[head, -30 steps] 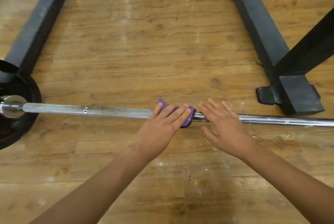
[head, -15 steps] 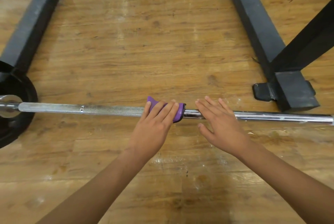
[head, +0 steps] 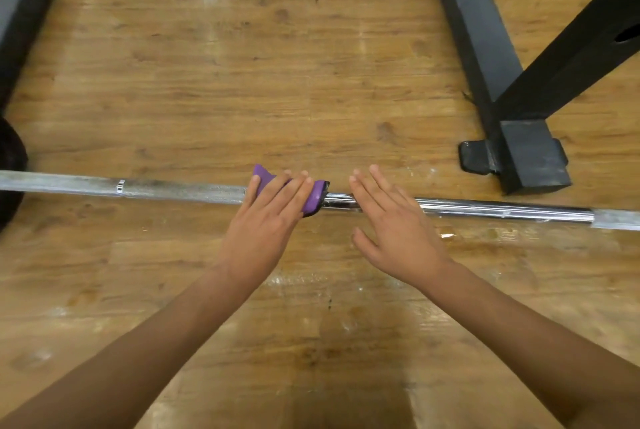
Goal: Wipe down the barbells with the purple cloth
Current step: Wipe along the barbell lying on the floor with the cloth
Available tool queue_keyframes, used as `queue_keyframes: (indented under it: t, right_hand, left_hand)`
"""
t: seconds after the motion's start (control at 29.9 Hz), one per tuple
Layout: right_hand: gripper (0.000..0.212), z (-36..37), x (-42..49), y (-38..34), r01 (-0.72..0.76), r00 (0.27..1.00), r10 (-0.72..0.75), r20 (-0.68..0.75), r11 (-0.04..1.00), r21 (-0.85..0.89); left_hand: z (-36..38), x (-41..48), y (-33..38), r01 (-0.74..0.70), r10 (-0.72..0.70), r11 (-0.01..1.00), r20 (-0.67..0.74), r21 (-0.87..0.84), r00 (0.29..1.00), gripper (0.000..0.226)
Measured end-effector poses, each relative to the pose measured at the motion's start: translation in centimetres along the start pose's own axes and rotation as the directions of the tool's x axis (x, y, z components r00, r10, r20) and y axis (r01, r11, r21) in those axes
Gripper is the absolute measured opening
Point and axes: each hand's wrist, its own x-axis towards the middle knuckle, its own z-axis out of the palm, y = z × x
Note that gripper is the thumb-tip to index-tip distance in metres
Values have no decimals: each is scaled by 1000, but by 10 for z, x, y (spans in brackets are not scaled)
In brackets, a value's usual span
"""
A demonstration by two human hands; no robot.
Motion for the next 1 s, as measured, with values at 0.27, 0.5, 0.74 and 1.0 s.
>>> queue_keyframes:
  t: [0.27, 0.5, 0.74, 1.0]
  right_hand:
    - [69, -22, -13, 36, -152, 987, 151, 51, 988, 21]
    - [72, -17, -27, 35, -203, 976, 205, 70, 979, -30]
    - [68, -12, -34, 33, -200, 979, 202, 36, 978, -55]
    - [63, -9, -42, 28, -213, 977, 213, -11, 974, -77]
  left_hand:
    - [2, -13, 5, -12, 11, 1000, -50, -21, 999, 64]
    - [0, 5, 24, -98, 92, 991, -62, -96, 994, 46]
    - [-8, -27, 9, 3, -9, 993, -47, -115, 999, 54]
    - [-1, -11, 33, -204, 202, 976, -38, -81, 979, 62]
